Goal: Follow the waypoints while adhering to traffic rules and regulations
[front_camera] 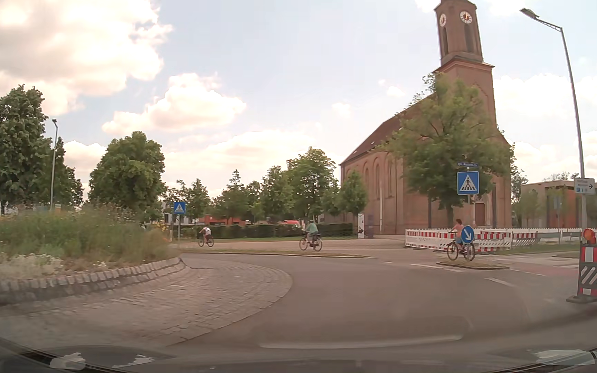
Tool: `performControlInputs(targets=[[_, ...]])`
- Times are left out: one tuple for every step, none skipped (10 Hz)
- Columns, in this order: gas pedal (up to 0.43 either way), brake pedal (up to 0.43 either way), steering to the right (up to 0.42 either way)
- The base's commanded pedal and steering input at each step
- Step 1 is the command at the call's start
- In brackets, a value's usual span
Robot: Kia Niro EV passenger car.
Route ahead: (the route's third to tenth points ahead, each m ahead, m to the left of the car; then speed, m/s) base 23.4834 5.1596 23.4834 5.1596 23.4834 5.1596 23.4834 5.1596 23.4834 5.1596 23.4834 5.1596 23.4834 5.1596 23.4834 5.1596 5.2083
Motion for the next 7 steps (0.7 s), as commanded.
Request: performControlInputs(targets=[[0.260, 0.012, 0.227], [0.248, 0.018, 0.195], [0.240, 0.012, 0.158], [0.209, 0.012, 0.131], [0.209, 0.012, 0.112], [0.189, 0.012, 0.080], [0.169, 0.012, 0.039]])
